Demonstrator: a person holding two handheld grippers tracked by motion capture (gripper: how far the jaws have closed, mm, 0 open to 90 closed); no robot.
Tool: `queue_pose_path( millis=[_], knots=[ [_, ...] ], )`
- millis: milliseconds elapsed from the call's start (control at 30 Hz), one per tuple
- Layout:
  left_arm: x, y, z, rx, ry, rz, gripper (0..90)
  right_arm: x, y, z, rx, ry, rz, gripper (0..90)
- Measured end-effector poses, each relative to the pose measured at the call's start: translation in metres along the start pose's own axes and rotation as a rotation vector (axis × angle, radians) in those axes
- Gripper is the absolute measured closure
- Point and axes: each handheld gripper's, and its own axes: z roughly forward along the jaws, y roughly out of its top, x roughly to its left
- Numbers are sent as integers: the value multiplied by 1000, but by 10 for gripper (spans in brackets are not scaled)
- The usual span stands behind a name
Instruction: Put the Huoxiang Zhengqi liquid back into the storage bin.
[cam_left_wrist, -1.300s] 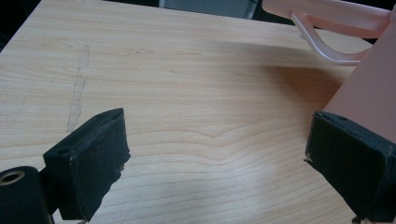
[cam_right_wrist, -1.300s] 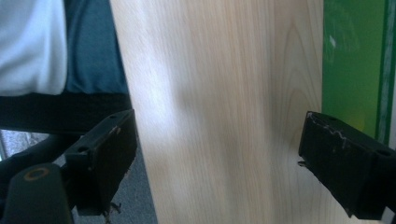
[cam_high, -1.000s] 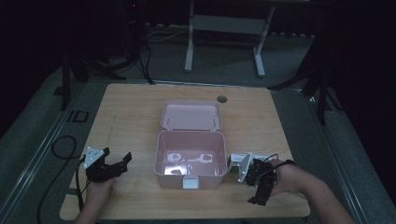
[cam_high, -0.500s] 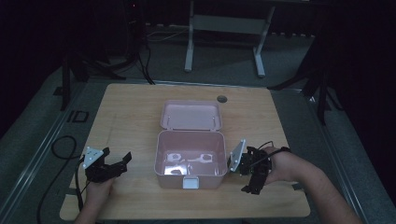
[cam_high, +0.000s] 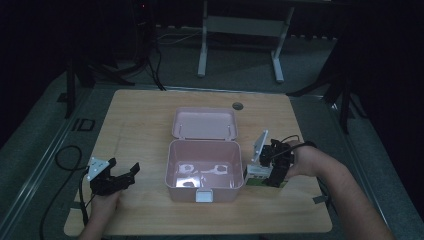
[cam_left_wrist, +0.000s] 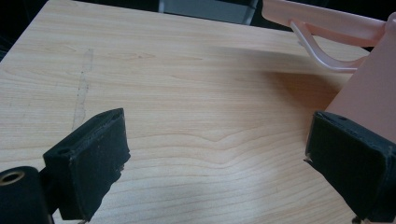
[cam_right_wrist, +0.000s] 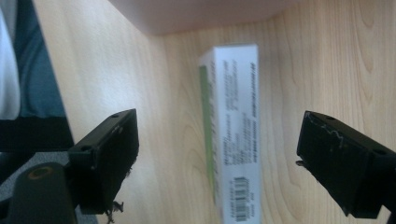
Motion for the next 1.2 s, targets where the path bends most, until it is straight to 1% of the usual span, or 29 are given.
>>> queue_pose_path(
  millis=[100,233,333,400,533,667,767,833,1000,1100,1200],
  knots=[
    [-1,0,0,0,-2,4,62,-7,-4,6,11,4,8,126],
    [-1,0,0,6,-6,9,62,-13,-6,14,20,19,9,123],
    [-1,-1,1,7,-8,9,62,-17,-8,20,19,31,-1,127],
    [-1,-1,1,7,-8,10,62,-19,-9,25,40,40,-1,129],
    [-2,-1,1,7,-11,12,62,-22,-11,37,86,50,-18,129],
    [-2,-1,1,9,-11,12,62,-25,-12,47,84,62,-22,142],
    [-2,-1,1,9,-12,13,62,-25,-10,54,93,73,-27,151],
    [-2,-1,1,10,-11,14,62,-26,-10,58,109,83,-29,157],
    [-2,-1,2,11,-11,15,62,-28,-11,62,132,90,-26,257],
    [-3,-1,2,13,-10,16,62,-29,-12,61,130,86,-21,373],
    [-3,-1,2,11,-10,15,62,-29,-11,60,130,85,-24,466]
  ],
)
